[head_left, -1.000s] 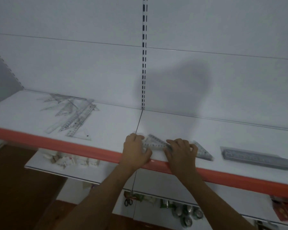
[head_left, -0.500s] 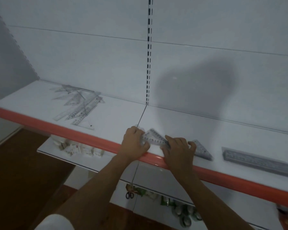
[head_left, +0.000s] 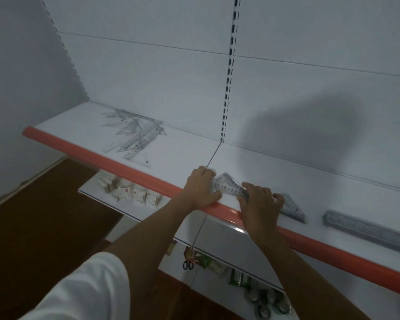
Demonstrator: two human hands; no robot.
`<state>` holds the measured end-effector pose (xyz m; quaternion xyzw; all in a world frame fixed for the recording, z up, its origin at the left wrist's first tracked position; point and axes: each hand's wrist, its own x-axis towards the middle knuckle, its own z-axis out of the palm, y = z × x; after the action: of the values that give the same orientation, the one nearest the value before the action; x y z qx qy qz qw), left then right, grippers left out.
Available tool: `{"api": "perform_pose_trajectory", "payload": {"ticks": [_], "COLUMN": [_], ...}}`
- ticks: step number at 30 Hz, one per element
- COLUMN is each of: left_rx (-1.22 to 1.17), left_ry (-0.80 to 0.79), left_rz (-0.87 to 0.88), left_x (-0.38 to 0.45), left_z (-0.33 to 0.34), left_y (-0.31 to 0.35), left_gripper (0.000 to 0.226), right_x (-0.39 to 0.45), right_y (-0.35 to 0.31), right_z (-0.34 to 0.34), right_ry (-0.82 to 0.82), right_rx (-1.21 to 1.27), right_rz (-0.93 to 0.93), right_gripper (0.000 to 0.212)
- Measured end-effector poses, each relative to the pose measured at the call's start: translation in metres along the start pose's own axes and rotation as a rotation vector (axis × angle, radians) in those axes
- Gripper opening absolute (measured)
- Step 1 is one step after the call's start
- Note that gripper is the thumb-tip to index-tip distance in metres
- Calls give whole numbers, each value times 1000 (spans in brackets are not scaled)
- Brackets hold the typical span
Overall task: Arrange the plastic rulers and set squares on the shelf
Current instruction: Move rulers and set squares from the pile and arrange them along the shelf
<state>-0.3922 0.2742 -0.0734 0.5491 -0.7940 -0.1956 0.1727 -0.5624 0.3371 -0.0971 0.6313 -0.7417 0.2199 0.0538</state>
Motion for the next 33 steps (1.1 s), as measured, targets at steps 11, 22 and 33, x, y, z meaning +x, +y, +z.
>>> {"api": "perform_pose_trajectory", "payload": {"ticks": [11, 22, 33], "left_rx": [-130, 17, 44], "left_ry": [237, 390, 402], "left_rz": [-83, -422, -585], "left_x": [-58, -172, -178], "left_z": [-90, -223, -272], "left_y": [-77, -234, -326], "left_gripper": [36, 26, 17], "right_x": [30, 37, 60], "right_y": [-128, -389, -508], "right_z": [-21, 18, 72], "right_ry": [123, -145, -267], "right_rx": [335, 294, 341], "right_rz": [-173, -643, -734], "right_gripper": [38, 33, 37]}}
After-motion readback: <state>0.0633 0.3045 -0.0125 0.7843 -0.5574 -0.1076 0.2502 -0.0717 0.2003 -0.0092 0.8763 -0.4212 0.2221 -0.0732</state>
